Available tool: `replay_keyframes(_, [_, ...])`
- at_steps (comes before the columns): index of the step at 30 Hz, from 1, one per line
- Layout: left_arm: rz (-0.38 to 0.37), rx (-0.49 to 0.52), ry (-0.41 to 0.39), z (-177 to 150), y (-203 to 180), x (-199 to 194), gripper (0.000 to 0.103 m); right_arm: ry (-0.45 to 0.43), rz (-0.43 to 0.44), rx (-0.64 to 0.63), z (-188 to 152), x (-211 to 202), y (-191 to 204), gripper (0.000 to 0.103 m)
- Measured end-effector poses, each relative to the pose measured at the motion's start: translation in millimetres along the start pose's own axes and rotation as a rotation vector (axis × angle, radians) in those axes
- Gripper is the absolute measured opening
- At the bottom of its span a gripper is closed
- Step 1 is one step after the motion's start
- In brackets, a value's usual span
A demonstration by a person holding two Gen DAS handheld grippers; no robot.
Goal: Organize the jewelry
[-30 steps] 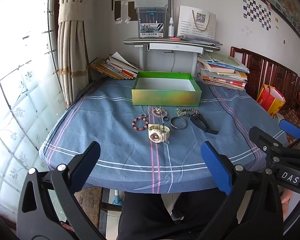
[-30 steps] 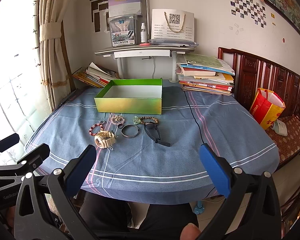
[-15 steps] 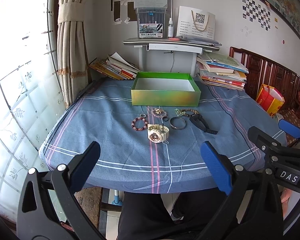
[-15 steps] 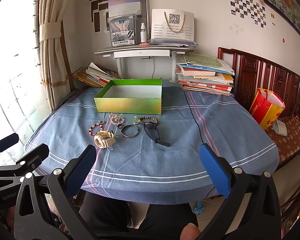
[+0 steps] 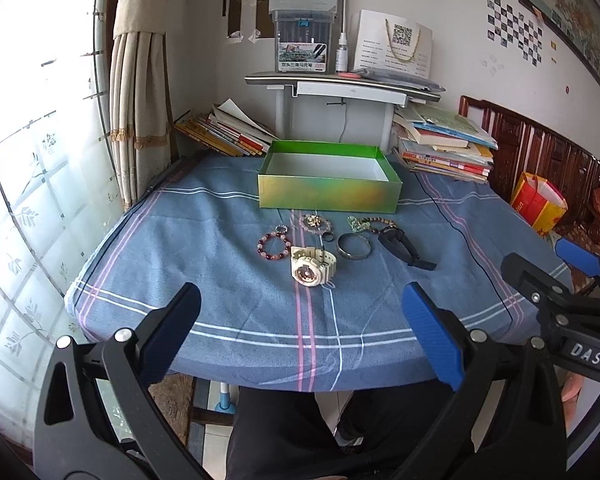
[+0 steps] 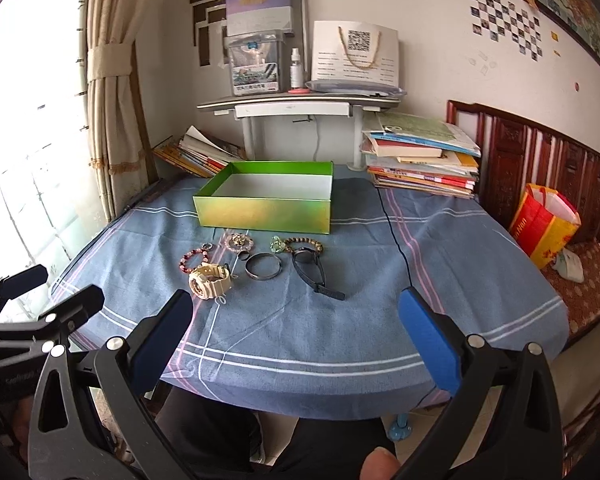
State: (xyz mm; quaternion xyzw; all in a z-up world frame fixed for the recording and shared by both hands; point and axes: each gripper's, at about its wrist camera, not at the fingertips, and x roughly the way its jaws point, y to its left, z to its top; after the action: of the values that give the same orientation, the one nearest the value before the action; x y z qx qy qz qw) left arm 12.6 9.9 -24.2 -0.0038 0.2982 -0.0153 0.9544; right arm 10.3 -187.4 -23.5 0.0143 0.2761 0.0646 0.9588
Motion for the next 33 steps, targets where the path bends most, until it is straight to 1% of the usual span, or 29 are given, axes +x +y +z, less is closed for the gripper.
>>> replay_keyframes(2, [-0.038, 0.020, -0.039, -5, 0, 6, 0.099, -0.022, 0.039, -0.013, -3, 5, -3, 0.101])
replay_keyframes(3, [-0.057, 0.031, -0.055, -7, 1, 9, 0.099, -0.027, 0.036, -0.016, -5, 7, -4, 0.101])
replay_keyframes(5, [-0.055, 0.046, -0.057, -9, 1, 18, 0.099, -0.037, 0.006, -0.011, -9, 15, -8, 0.101])
replay_keyframes(8, [-0.059, 0.038, -0.024, -11, 4, 36, 0.099, -0.020, -0.034, 0.015, -16, 31, -16, 0.101])
replay_keyframes(11, [-0.041, 0.026, -0.005, -13, 8, 51, 0.099, 0.030, -0.002, 0.018, -23, 50, -21, 0.101])
replay_keyframes(12, [-0.040, 0.014, 0.004, -14, 11, 58, 0.099, 0.039, 0.000, 0.017, -26, 57, -21, 0.101])
replay_keyframes(14, [-0.066, 0.004, 0.005, -16, 14, 64, 0.099, 0.051, 0.001, 0.027, -31, 67, -23, 0.101])
replay_keyframes(17, [-0.055, 0.003, 0.016, -17, 14, 80, 0.099, 0.085, 0.006, 0.045, -36, 85, -29, 0.101])
replay_keyframes(19, [-0.058, -0.003, 0.044, -18, 14, 96, 0.099, 0.115, 0.004, 0.058, -39, 99, -34, 0.101])
replay_keyframes(21, [-0.063, -0.001, 0.074, -19, 14, 112, 0.099, 0.151, 0.023, 0.074, -41, 113, -40, 0.100])
replay_keyframes(25, [-0.071, 0.021, 0.114, -22, 8, 141, 0.099, 0.172, 0.044, 0.073, -42, 130, -43, 0.100])
replay_keyframes(29, [-0.102, -0.012, 0.167, -21, 9, 170, 0.099, 0.192, 0.065, 0.074, -41, 145, -45, 0.100])
replay_keyframes(31, [-0.082, -0.008, 0.176, -20, 9, 180, 0.098, 0.205, 0.069, 0.056, -41, 154, -44, 0.100])
replay_keyframes(33, [-0.079, -0.004, 0.189, -19, 9, 191, 0.096, 0.215, 0.069, 0.048, -41, 161, -44, 0.100])
